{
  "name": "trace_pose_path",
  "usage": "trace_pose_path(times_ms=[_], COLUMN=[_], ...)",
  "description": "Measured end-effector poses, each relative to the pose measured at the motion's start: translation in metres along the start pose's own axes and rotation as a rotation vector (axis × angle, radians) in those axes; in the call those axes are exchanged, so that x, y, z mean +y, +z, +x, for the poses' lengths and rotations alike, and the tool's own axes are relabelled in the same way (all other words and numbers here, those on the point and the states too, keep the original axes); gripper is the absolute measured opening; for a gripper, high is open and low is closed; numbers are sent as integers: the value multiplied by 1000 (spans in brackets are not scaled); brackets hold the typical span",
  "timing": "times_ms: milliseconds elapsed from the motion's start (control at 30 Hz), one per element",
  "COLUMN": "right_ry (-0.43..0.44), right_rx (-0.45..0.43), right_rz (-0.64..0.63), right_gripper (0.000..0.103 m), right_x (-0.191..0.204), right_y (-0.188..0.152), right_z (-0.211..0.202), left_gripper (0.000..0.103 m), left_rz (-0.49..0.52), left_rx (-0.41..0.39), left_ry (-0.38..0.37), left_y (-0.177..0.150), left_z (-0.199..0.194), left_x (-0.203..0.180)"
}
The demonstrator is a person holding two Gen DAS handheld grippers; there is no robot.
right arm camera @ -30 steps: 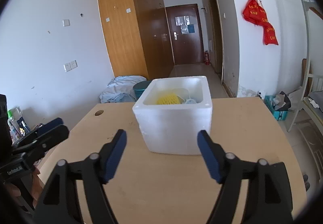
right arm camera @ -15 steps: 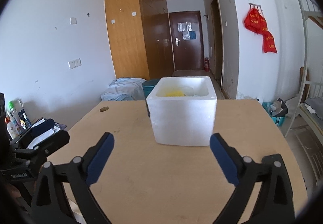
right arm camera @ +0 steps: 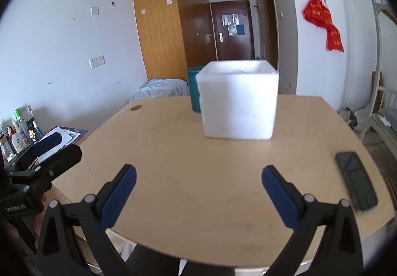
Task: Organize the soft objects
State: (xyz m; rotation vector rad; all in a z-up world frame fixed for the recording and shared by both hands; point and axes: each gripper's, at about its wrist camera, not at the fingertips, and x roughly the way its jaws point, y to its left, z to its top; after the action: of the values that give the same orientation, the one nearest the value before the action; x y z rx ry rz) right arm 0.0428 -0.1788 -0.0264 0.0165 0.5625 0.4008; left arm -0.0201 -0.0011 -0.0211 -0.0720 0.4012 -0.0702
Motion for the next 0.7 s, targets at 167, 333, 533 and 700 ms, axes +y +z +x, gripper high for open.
trace_pose_path(times_ms=[167,333,533,700], right_ry=[-12,5,3,4], right_rx=[0,-39,-195,-349], right_rz=[-1,27,-20,-62], right_gripper=[102,102,102,103], right_x=[6,10,30,43], right_y=[-19,-33,-33,-31], right_z=[-4,-19,-63,-100], left_gripper=[103,103,103,103], left_rz=[-19,-53,-47,-6], left_rx=[-1,-39,-152,-284], left_ry=[6,33,21,54], left_y=[-23,-39,-37,-32], left_z=[-8,-26,-64,-99], left_x=[8,17,11,-2])
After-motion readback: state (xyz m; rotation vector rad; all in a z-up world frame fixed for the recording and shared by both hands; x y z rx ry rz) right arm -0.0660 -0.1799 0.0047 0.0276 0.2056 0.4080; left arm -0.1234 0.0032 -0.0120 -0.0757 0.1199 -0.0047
